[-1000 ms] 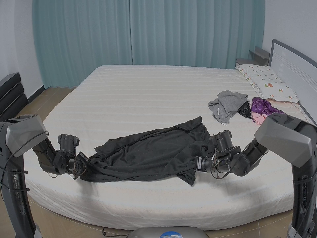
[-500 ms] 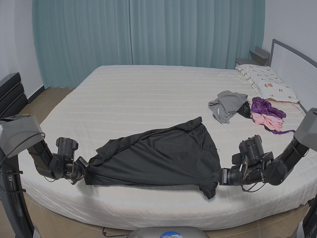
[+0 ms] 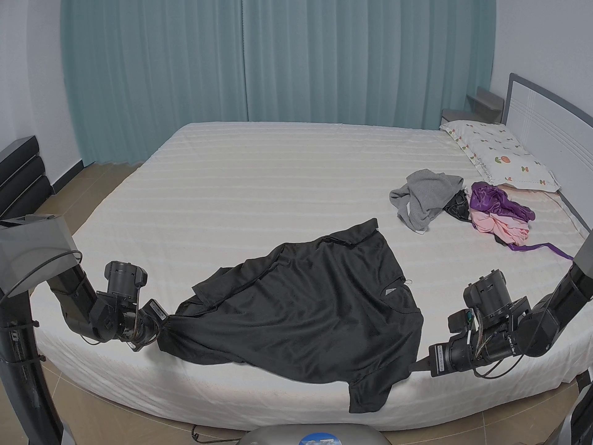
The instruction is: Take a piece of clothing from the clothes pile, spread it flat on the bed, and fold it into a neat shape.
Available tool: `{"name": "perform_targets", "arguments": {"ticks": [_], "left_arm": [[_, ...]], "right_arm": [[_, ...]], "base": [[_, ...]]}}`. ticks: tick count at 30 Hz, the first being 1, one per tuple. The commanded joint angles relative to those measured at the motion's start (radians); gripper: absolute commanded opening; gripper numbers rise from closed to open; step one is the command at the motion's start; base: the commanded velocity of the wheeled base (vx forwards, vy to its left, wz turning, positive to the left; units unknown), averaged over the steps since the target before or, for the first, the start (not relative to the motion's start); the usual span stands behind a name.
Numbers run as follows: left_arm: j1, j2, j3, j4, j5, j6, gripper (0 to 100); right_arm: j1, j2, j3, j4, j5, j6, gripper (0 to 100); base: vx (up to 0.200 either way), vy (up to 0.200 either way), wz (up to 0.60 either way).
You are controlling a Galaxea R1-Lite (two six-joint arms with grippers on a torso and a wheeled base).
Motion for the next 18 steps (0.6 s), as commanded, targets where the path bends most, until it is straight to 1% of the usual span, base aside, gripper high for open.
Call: {"name": "perform_targets", "arguments": {"ticks": [1,5,9,13,15,18], "left_arm": [[-0.002,-0.001,0.007,-0.002,-0.003,0.003,0],[-0.002,-0.004,0.007,-0.002,-0.003,0.002,0],[0.000,-0.007,0.007,-0.002,-0.003,0.002,0],[0.000,-0.008,0.007,-0.002,-0.003,0.003,0],[0.000,-0.010,0.007,-0.002,-0.003,0.003,0],[0.000,-0.014,0.007,-0.003,-0.003,0.002,0]], "right_arm": [[0.013,0.096,-0.044,-0.002,0.007,-0.004,100],[0.006,0.157,-0.091,-0.008,-0.001,-0.004,100],[-0.040,0.203,-0.128,-0.037,-0.005,0.000,100],[-0.091,0.269,-0.156,-0.096,-0.005,0.003,100],[-0.102,0.292,-0.164,-0.117,-0.007,0.005,100],[-0.125,0.364,-0.193,-0.197,-0.014,0.020,100]], "base": [[0.000,0.000,0.00],[0.000,0.000,0.00],[0.000,0.000,0.00],[0.000,0.000,0.00],[0.000,0.000,0.00],[0.000,0.000,0.00]]}}
